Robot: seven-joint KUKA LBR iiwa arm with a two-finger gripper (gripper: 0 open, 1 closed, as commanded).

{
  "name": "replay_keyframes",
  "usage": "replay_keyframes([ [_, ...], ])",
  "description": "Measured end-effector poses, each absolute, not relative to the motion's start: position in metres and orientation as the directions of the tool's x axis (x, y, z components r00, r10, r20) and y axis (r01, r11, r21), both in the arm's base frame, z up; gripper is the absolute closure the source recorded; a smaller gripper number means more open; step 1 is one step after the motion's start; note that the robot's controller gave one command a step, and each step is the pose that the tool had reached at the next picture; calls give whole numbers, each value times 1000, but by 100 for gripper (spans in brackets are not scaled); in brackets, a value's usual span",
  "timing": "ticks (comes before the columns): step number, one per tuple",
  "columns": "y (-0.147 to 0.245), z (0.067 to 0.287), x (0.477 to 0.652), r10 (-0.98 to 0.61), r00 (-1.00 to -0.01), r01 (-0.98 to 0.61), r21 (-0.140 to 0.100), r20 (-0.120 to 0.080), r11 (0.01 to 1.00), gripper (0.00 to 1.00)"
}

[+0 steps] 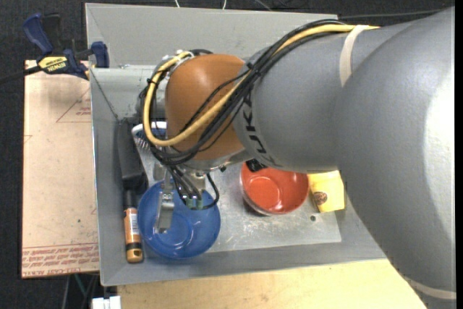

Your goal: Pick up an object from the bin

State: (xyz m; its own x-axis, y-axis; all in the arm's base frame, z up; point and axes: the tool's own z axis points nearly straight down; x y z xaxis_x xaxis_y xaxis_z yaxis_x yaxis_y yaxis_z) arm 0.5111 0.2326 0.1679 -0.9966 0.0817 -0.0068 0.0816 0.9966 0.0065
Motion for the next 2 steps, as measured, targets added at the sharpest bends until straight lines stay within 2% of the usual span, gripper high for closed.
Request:
replay_keyframes([
  [1,233,116,508,-259,-966,-259,5,-3,966,0],
  [2,240,121,509,116,-993,116,7,-6,993,0],
])
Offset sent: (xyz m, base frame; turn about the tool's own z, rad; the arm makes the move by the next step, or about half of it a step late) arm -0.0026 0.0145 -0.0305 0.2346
